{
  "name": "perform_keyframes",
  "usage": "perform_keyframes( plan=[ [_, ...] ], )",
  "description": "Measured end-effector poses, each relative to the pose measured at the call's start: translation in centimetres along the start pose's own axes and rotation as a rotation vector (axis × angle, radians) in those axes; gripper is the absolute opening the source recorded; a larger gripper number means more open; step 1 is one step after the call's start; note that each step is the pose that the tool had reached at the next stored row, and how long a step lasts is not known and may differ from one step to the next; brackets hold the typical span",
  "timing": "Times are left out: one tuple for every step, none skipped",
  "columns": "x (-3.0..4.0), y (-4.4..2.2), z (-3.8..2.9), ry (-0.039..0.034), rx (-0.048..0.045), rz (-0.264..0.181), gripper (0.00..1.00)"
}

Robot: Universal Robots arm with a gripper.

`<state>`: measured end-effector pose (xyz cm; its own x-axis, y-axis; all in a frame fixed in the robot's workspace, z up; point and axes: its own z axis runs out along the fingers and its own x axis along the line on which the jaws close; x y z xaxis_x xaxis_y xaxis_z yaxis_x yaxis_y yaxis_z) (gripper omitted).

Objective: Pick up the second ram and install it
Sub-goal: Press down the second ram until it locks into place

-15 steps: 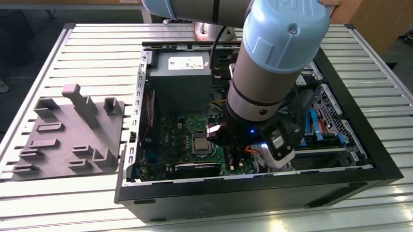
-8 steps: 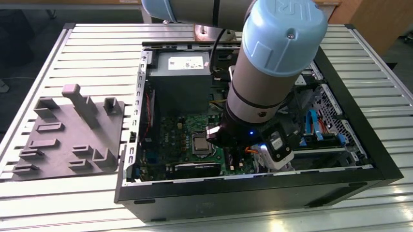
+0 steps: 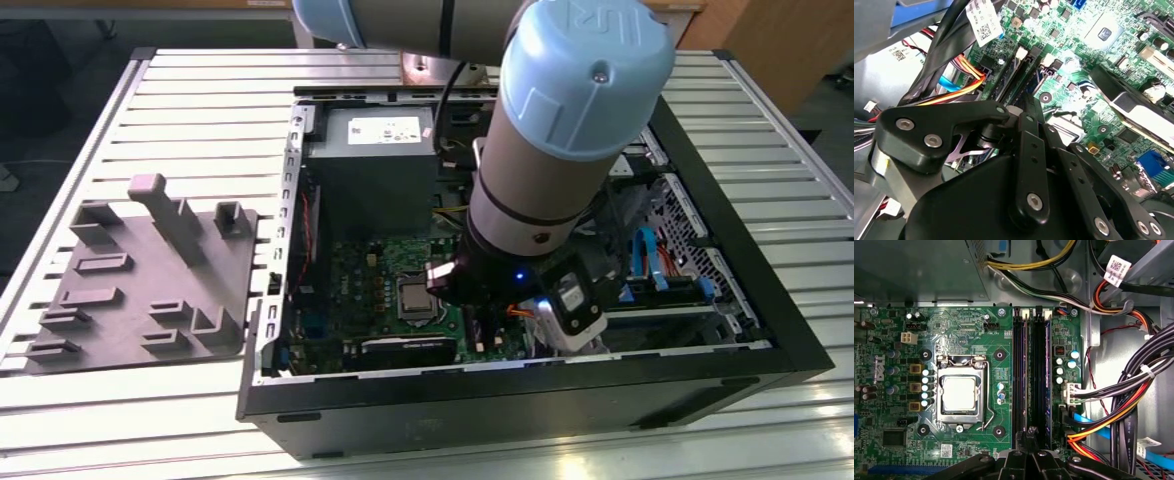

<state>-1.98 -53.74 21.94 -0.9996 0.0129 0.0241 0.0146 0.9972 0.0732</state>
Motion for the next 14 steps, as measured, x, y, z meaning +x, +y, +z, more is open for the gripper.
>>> perform_keyframes(
  plan=[
    [0.0, 0.0, 0.07, -0.0001, -0.0002, 0.0, 0.11],
    [0.0, -0.01, 0.11, -0.0001, -0.0002, 0.0, 0.11],
    [0.0, -0.01, 0.12, -0.0001, -0.0004, 0.0, 0.11],
    [-0.01, 0.0, 0.13, -0.0001, -0.0005, 0.0, 0.11],
    [0.0, 0.0, 0.14, -0.0002, -0.0006, 0.0, 0.11],
    [0.0, 0.0, 0.14, -0.0002, -0.0006, 0.0, 0.11],
    [0.0, 0.0, 0.14, -0.0002, -0.0005, 0.0, 0.11],
    [0.0, 0.0, 0.14, -0.0001, -0.0005, 0.0, 0.11],
    [0.0, -0.01, 0.16, -0.0001, -0.0004, 0.0, 0.11],
    [-0.01, -0.01, 0.22, -0.0001, -0.0006, 0.0, 0.11],
    [-0.01, -0.02, 0.24, -0.0001, -0.0002, 0.0, 0.11],
    [0.0, -0.02, 0.25, 0.0, -0.0001, 0.0, 0.11],
    [-0.01, -0.02, 0.25, -0.0001, -0.0002, 0.0, 0.11],
    [-0.01, -0.02, 0.26, -0.0001, -0.0003, 0.0, 0.11]
  ],
)
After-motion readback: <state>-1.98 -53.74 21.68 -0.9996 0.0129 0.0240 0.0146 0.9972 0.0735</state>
